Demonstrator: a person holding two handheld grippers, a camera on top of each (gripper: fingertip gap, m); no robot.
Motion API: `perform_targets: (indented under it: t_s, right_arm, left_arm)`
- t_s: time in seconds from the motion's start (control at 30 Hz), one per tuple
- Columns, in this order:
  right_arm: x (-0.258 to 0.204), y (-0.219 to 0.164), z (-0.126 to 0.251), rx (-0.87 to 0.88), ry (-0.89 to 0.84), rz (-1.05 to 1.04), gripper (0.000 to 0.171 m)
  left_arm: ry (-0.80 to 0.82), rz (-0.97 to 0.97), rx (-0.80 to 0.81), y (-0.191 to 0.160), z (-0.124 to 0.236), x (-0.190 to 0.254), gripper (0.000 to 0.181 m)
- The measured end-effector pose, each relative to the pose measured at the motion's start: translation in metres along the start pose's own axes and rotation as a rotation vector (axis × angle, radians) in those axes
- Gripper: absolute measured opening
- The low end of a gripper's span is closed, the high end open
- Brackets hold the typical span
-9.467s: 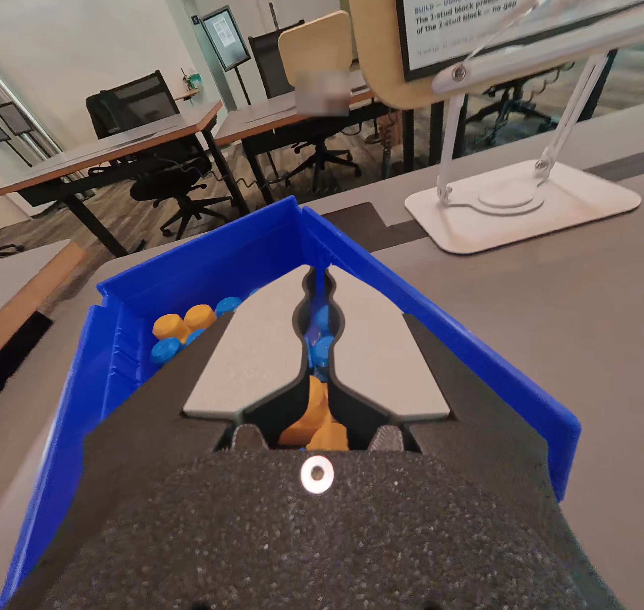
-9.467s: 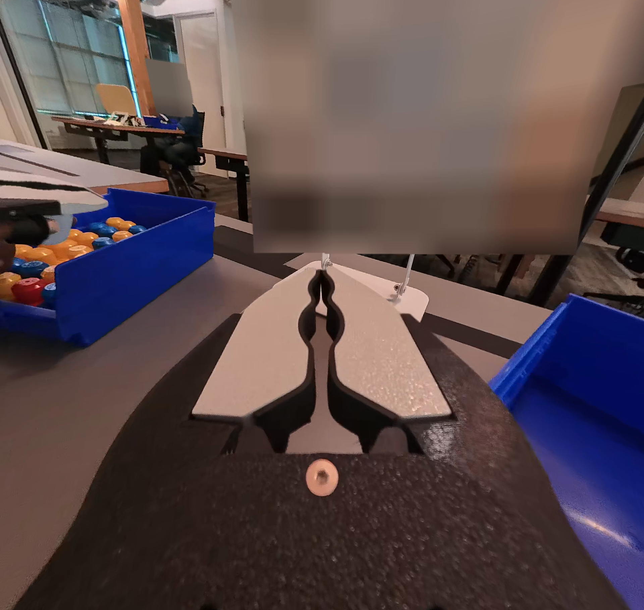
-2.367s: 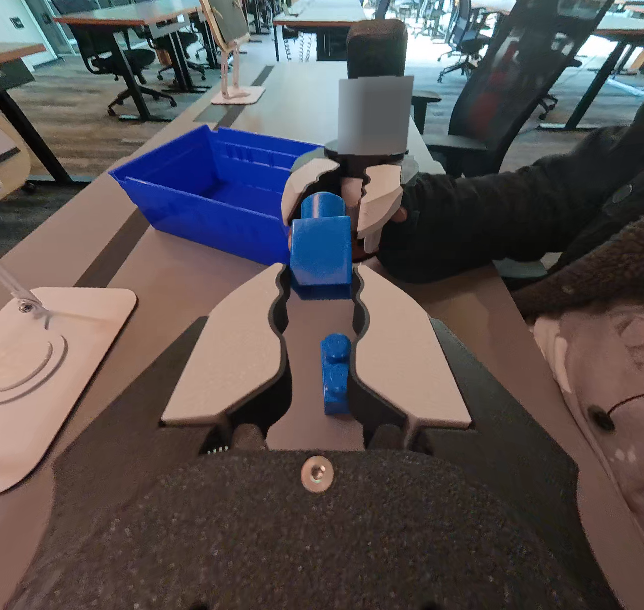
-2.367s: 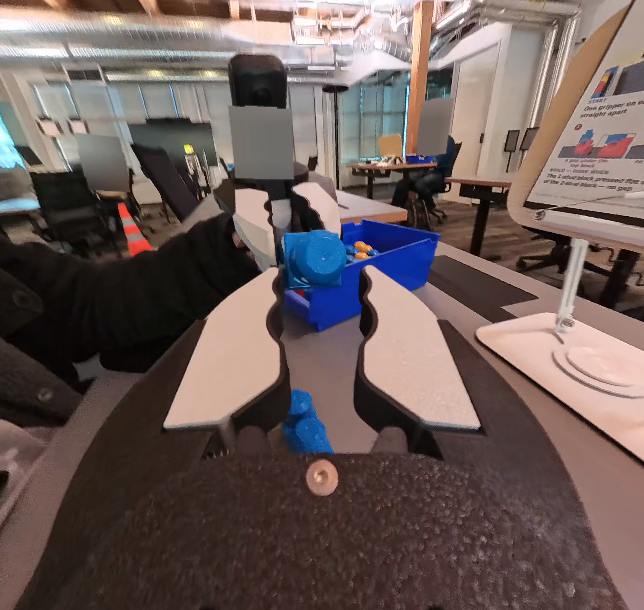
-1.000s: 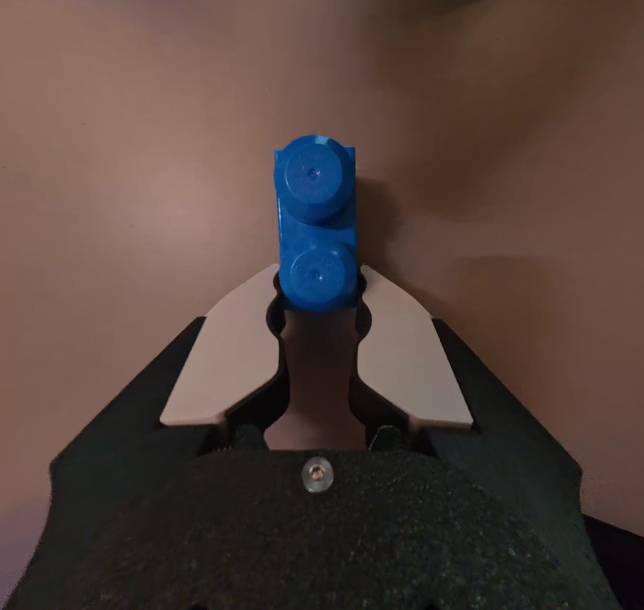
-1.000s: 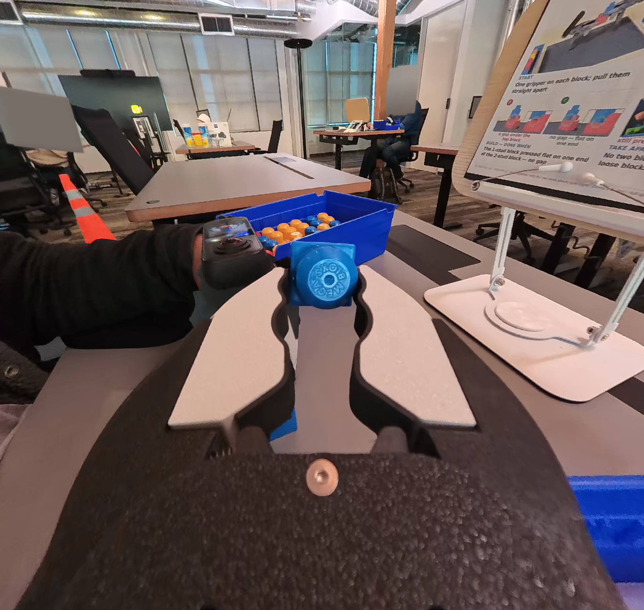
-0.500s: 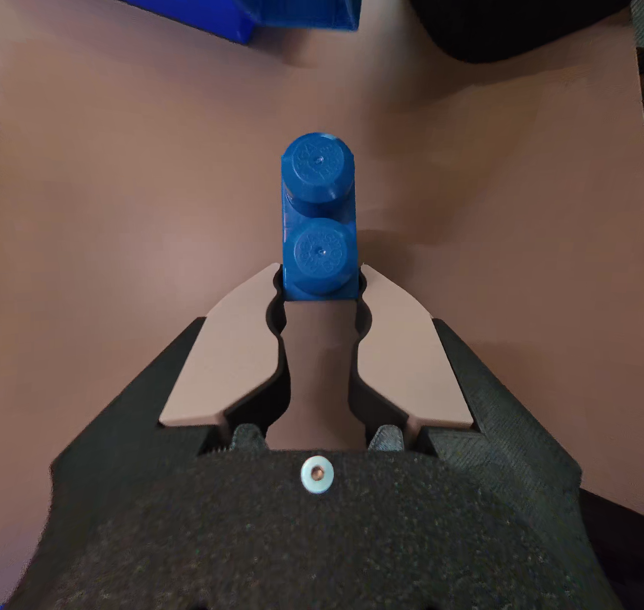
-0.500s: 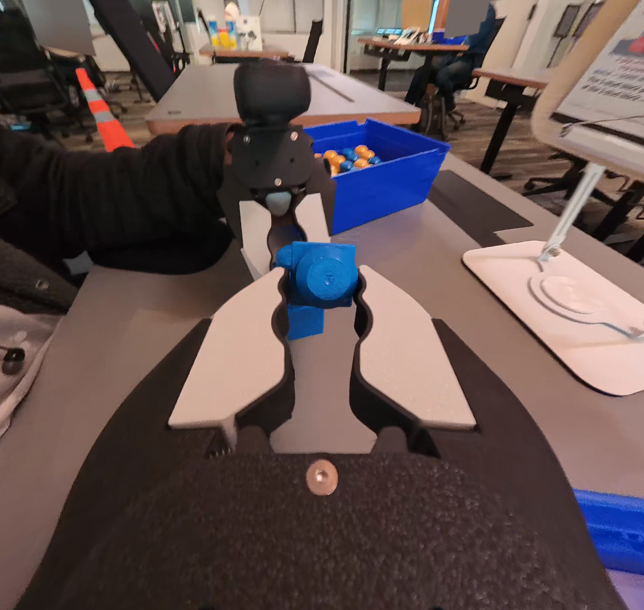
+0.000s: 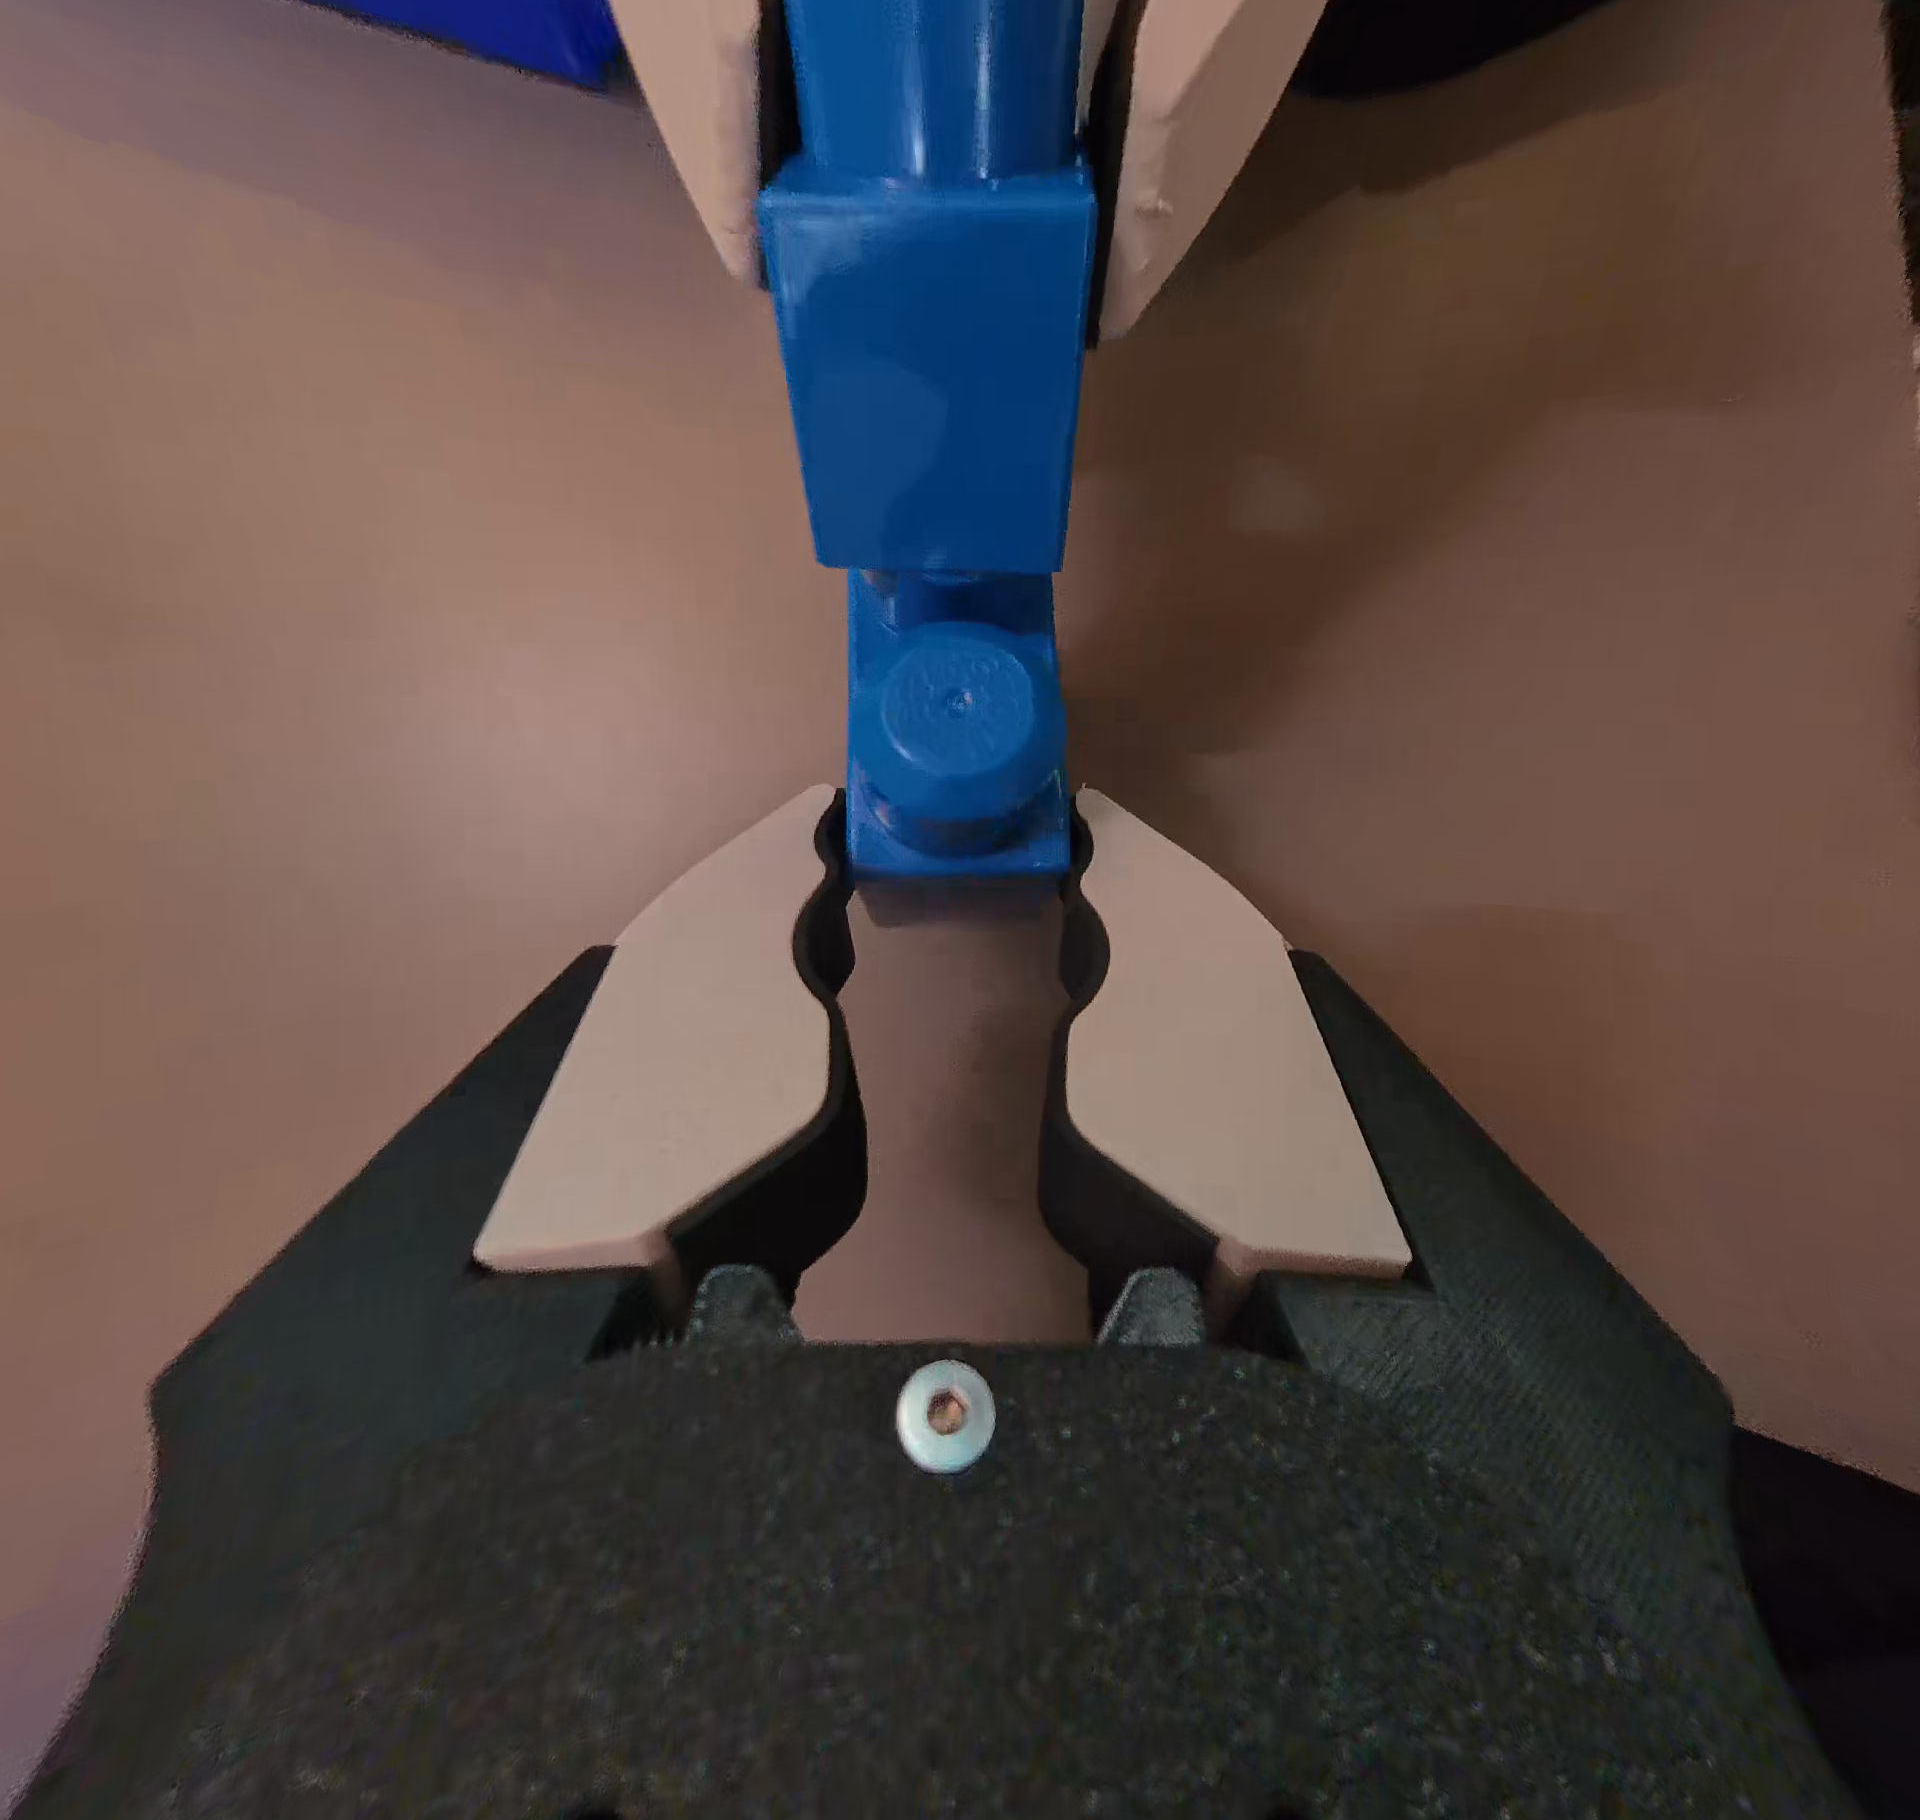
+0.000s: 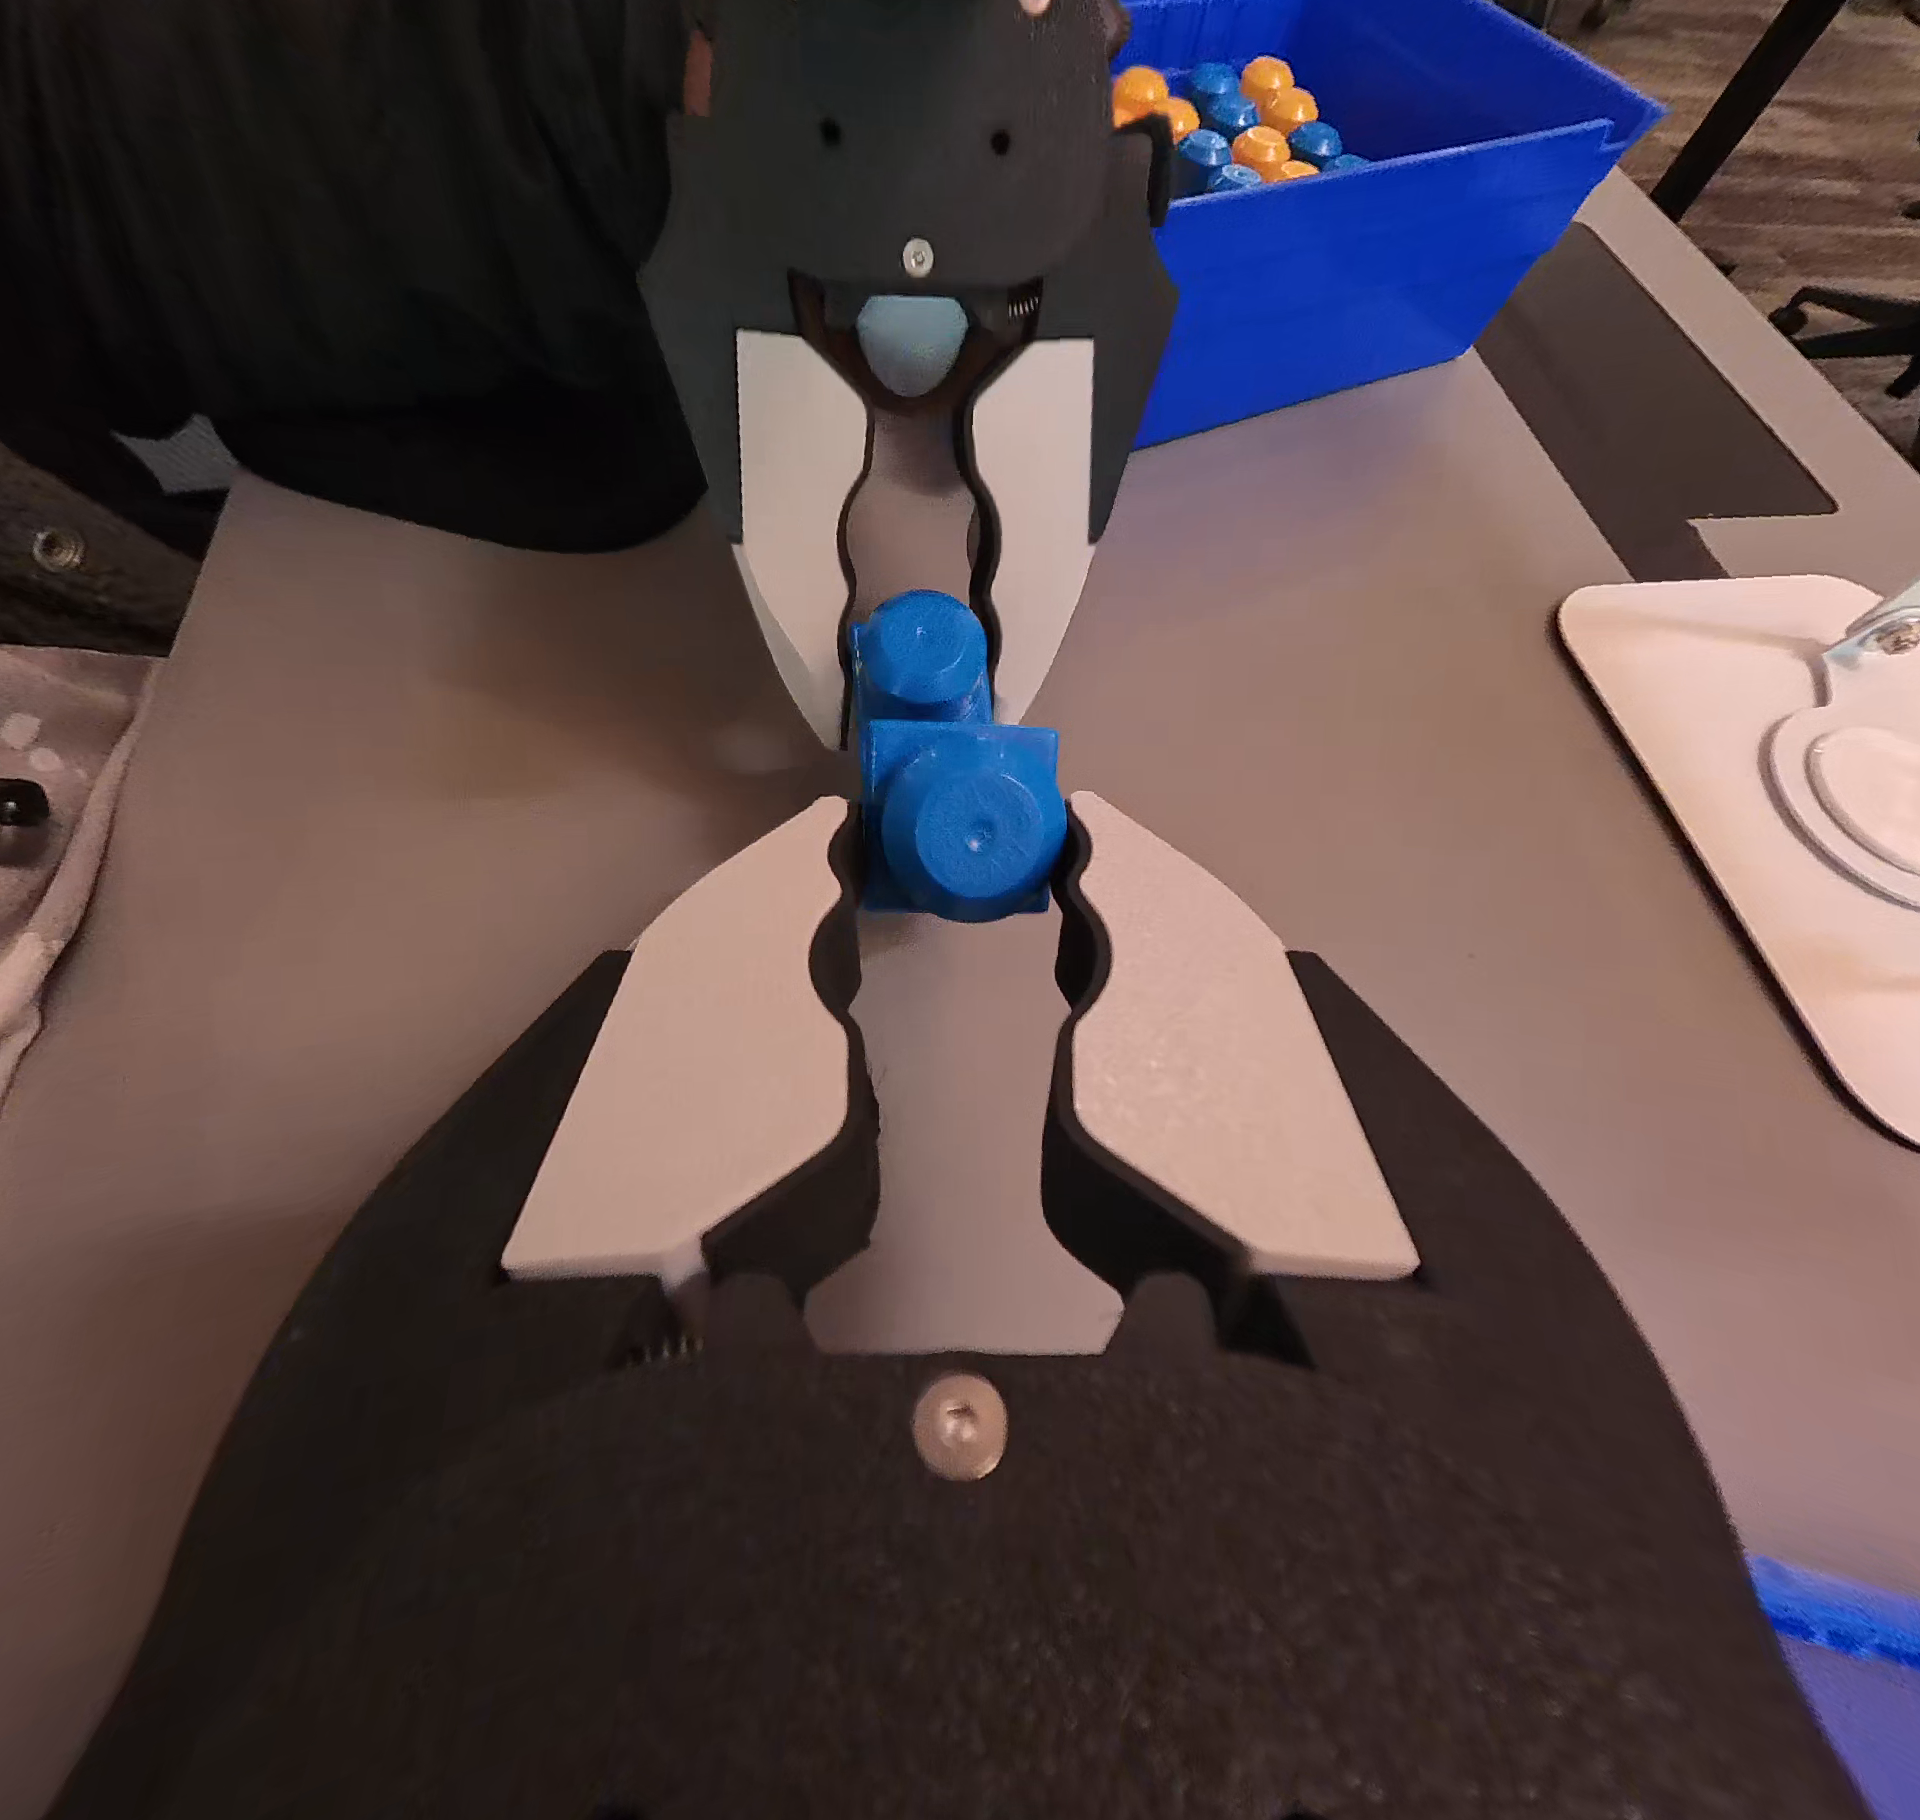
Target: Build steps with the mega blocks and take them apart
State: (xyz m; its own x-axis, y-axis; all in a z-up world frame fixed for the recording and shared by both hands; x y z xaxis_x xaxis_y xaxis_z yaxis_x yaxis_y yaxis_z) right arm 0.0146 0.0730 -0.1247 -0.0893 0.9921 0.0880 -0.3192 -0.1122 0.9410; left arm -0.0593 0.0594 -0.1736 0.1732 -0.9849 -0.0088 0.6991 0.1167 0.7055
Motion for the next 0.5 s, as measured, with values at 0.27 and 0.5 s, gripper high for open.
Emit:
perform_targets:
  t_s: [0.27,0.5]
  right_arm:
    - [0.007,0.028,0.015,0.217,-0.008,-0.055,0.034]
    - [0.013,0.062,0.030,0.514,-0.019,-0.132,0.034]
  left_arm:
    - [-0.010,0.004,0.458,0.053,0.045,-0.004,0.037]
    - [0.013,0.035,0.879,0.101,0.085,-0.006,0.036]
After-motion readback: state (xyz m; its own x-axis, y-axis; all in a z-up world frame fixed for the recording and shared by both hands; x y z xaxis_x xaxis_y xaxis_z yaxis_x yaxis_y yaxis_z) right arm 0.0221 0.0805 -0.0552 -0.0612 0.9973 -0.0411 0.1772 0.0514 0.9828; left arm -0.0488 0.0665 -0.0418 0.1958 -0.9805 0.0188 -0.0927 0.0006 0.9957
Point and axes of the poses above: each gripper's, where its closed fingertips meet, z back along the fingers, y out of its top, x = y × z across the jaws, the point moved 2 cm from there along z, back along the fingers, and after that the axes turned 10 degrees about x, right-handed, at the moved point
